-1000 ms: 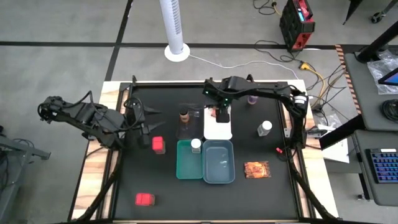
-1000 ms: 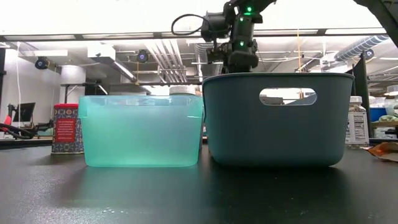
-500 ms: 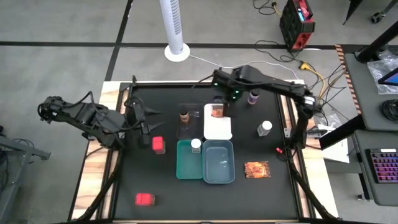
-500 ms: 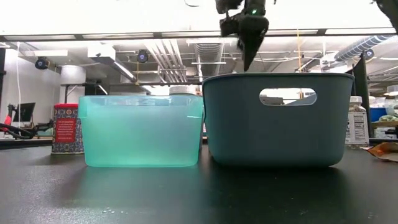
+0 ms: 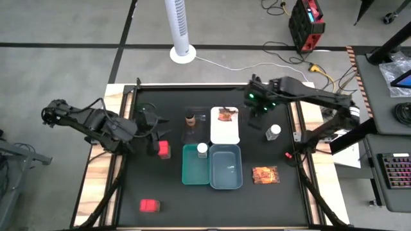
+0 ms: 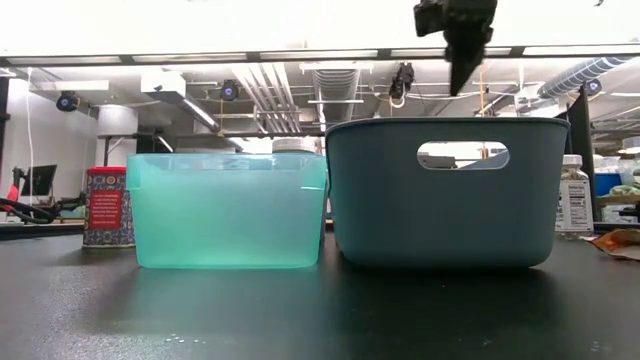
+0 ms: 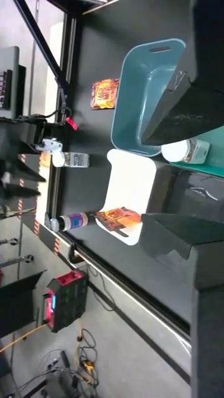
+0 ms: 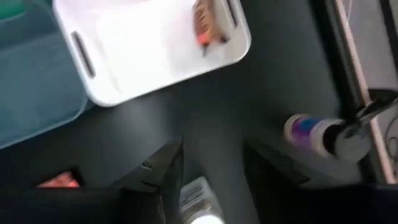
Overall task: Sort spices by type
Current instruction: Put the top red seasoning can into the blue bin
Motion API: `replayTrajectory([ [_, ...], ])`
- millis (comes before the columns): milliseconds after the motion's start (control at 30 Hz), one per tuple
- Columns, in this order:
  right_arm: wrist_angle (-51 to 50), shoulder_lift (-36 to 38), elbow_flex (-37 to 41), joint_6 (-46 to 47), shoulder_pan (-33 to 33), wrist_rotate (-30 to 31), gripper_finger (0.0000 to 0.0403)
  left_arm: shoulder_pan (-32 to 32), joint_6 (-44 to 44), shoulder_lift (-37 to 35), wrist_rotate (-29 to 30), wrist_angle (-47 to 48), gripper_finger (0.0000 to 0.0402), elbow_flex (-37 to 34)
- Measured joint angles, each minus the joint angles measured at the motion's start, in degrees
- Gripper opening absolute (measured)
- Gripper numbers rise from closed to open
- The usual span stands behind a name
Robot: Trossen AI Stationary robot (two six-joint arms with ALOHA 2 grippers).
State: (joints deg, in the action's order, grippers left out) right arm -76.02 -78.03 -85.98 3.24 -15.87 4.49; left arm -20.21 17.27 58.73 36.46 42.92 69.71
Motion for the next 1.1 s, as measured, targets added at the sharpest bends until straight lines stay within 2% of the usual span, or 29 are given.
replayTrajectory([
  [200, 0.5, 6.7, 6.5, 10.5, 6.5, 1.7, 0.0125, 0.0, 1.3, 2.2, 0.0, -0.1, 0.0173, 0.0],
  [400, 0.1, 8.6, 10.1, 19.6, 13.6, 2.6, 0.0110, 0.0, 2.1, 3.5, -0.3, -0.1, 0.0173, 0.0],
  [533, 0.0, 8.5, 12.5, 20.0, 19.0, 2.6, 0.0111, 0.0, 3.3, 4.2, -3.3, -0.1, 0.0173, 0.0],
  [800, 2.3, 8.2, 16.6, 24.0, 29.6, 3.1, 0.0118, -0.1, 4.5, 5.5, -4.7, 0.0, 0.0173, 0.0],
  [933, 4.8, 8.2, 17.4, 26.0, 33.0, 3.2, 0.0112, -0.1, 5.3, 6.7, -8.5, 0.3, 0.0173, 0.0],
  [1100, 8.1, 8.2, 18.6, 26.4, 35.6, 5.1, 0.0107, -0.1, 13.6, 8.9, -10.6, 3.1, 0.0173, 0.0],
])
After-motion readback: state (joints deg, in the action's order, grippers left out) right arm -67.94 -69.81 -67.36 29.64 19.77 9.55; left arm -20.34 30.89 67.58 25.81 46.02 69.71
